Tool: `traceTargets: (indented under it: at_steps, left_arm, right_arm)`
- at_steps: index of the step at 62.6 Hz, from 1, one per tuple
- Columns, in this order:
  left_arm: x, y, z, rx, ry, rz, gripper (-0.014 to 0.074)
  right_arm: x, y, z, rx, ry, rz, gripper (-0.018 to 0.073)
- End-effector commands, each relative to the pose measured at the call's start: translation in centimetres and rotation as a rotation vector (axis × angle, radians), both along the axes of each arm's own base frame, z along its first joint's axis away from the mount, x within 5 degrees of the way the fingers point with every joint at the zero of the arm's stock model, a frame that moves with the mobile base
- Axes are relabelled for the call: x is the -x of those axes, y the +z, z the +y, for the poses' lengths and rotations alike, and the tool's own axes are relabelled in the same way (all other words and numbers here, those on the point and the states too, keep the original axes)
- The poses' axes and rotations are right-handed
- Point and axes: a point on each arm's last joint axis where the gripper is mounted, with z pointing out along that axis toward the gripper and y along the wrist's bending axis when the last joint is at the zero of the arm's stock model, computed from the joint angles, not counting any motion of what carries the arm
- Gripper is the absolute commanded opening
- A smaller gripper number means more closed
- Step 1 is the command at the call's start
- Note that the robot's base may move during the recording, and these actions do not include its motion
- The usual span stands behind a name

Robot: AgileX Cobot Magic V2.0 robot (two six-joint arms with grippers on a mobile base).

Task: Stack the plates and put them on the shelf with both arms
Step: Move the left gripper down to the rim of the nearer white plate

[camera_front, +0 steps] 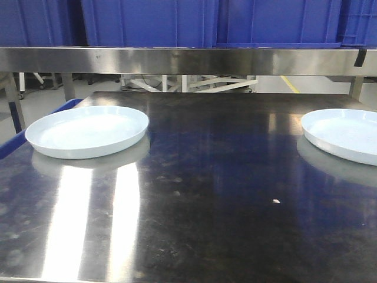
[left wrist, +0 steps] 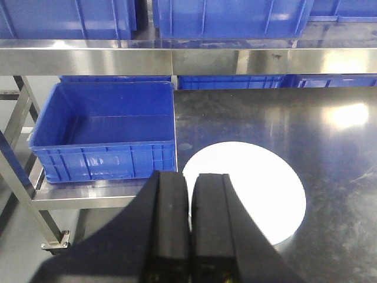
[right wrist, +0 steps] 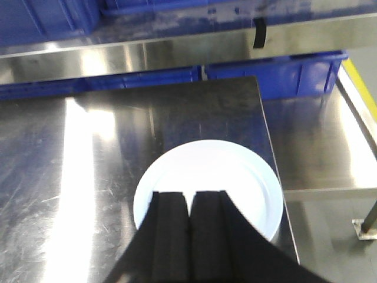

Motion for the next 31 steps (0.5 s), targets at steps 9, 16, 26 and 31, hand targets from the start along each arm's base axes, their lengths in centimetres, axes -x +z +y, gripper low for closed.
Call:
traceTargets:
  at_steps: [9,16,26,31]
  left_arm:
    - [0.1,1.6,-0.2,0.042,-0.004,-0.084,0.0088]
    - [0.1,1.5,-0.2,0.039,-0.006,-0.066,0.0088]
    - [0.1,1.4,-0.3,0.066,-0.012,-0.057,0.0088]
    - [0.2,1.5,-0.5,0.103,-0.02,-0.053,0.0088]
  right_arm:
    - [-3.1,1.3,0.2,-0.084,-0.007,-0.033,0.0056]
    - [-3.4,1.1,0.2,-0.091,-0.007,-0.02,0.0056]
    - [-3.6,1.3,0.1,-0.091,-0.011,-0.049,0.0056]
    - [-3.5,1.3,0.2,-0.091,-0.01,-0.047,0.0056]
